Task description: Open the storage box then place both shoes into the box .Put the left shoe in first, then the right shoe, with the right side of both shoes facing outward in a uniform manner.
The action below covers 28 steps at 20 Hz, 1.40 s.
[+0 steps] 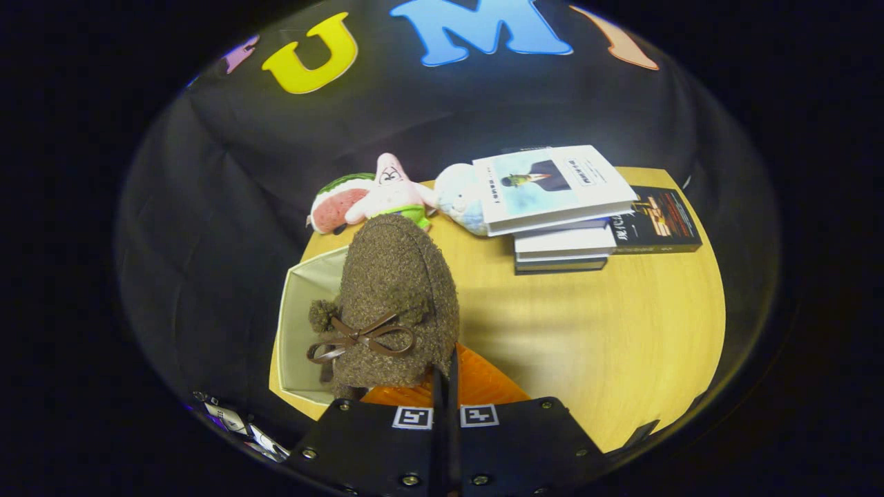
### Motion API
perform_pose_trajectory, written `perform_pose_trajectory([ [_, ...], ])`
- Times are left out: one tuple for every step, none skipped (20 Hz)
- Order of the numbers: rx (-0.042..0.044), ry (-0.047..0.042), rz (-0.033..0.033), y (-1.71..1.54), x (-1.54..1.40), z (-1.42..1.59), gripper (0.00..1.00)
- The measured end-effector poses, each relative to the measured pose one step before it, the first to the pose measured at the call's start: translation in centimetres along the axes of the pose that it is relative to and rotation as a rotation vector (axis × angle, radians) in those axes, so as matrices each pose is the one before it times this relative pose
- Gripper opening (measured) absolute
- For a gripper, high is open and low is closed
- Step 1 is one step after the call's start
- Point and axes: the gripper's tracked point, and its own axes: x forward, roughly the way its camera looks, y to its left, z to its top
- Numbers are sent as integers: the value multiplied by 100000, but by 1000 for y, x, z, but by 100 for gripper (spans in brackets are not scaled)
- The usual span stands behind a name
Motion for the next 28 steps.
perform_pose_trajectory([
  [-1183,-136,2010,1610,339,453,1],
  [-1081,-84,1754,1431,262,384,1],
  [-893,-215,1064,1333,441,498,0],
  [-708,133,168,1059,530,418,0],
  [-757,216,170,1025,546,267,0],
  [-391,439,250,908,750,228,0],
  [-143,689,527,881,727,190,0],
  [-150,1249,336,766,769,-67,0],
  [-291,1307,-151,537,718,-118,0],
  [-436,1299,-465,245,639,290,0],
  [-289,1064,-488,257,828,-217,0],
  [-54,1176,-612,161,791,-306,0],
  [-29,1468,-820,57,835,-339,0],
  [304,1623,-1179,-107,786,-477,0],
  [116,1611,-1298,-139,867,-385,0],
  [-256,1851,-1548,-201,791,-489,0],
  [23,1613,-1395,-122,655,-502,0],
  [-160,870,-635,46,681,-336,0],
  [-303,574,-529,-27,552,-222,0],
  [-228,593,-993,-130,473,-305,0],
  [-390,850,-1108,-123,463,-195,0],
  [-390,438,142,177,502,-68,1],
  [-309,399,-360,207,443,-18,0],
  [-1309,655,-1681,-22,337,-147,0],
  [-2066,-30,-2163,-25,247,44,1],
  [-1622,-606,-2261,69,372,12,1],
  [-1430,-88,-2592,-23,314,-40,1],
  [-824,527,-2916,-120,345,-218,1],
])
